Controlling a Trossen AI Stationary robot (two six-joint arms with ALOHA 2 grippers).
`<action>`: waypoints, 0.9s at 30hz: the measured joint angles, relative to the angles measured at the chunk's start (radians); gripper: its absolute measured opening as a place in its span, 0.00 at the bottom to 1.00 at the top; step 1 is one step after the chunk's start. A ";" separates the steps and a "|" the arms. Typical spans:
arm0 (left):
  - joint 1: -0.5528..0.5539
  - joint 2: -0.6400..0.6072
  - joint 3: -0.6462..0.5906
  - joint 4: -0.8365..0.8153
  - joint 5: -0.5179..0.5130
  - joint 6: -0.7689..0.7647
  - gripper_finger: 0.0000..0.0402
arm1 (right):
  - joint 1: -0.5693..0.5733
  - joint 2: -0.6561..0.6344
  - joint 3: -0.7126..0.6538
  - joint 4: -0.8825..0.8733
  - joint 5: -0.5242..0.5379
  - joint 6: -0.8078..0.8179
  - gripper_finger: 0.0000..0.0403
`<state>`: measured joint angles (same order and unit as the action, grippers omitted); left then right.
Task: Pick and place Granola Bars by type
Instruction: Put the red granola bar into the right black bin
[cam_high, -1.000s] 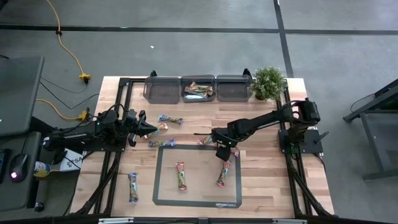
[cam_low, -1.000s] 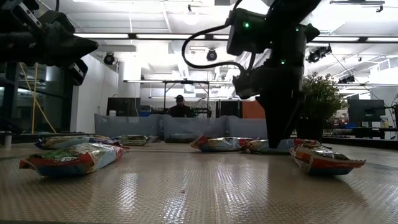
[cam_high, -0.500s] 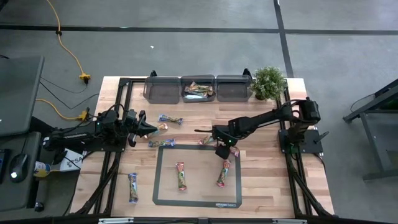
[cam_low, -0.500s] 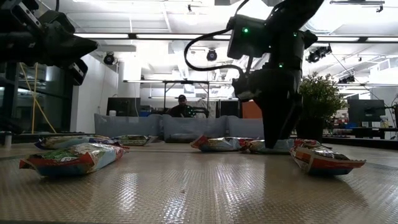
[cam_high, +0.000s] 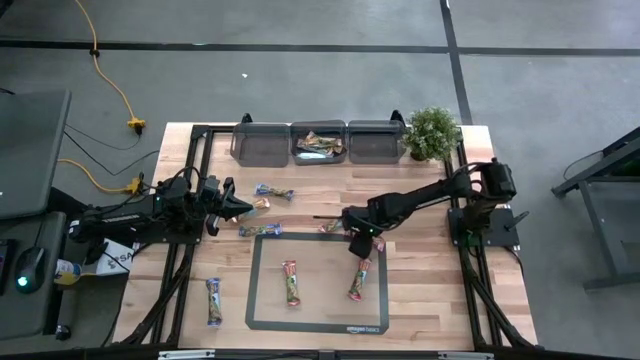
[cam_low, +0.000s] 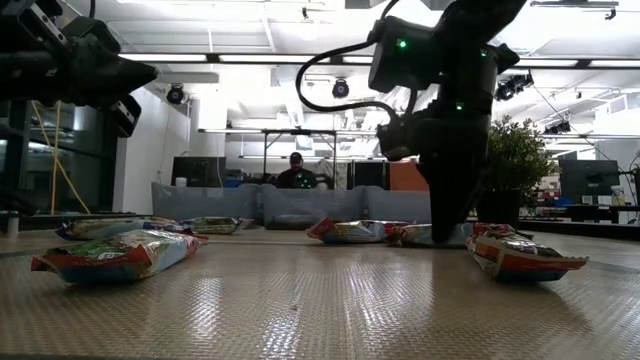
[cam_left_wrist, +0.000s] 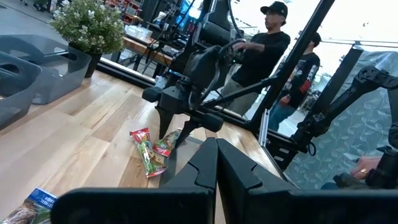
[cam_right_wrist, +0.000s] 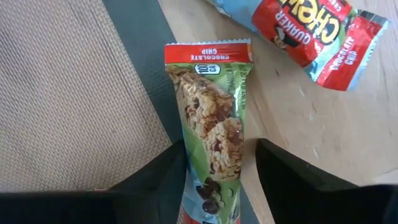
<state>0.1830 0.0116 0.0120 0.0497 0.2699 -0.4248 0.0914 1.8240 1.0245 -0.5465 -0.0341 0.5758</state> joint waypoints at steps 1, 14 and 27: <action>0.000 0.000 0.000 0.000 0.000 0.000 0.00 | 0.006 0.000 0.000 0.000 0.006 0.000 0.42; 0.000 0.000 0.000 0.000 -0.001 0.000 0.00 | 0.025 0.001 -0.001 0.021 0.015 0.053 0.30; 0.000 0.000 0.000 0.000 -0.004 0.000 0.00 | 0.025 -0.003 0.016 0.014 0.002 0.052 0.16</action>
<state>0.1831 0.0115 0.0120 0.0498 0.2659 -0.4248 0.1169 1.8207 1.0404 -0.5328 -0.0319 0.6274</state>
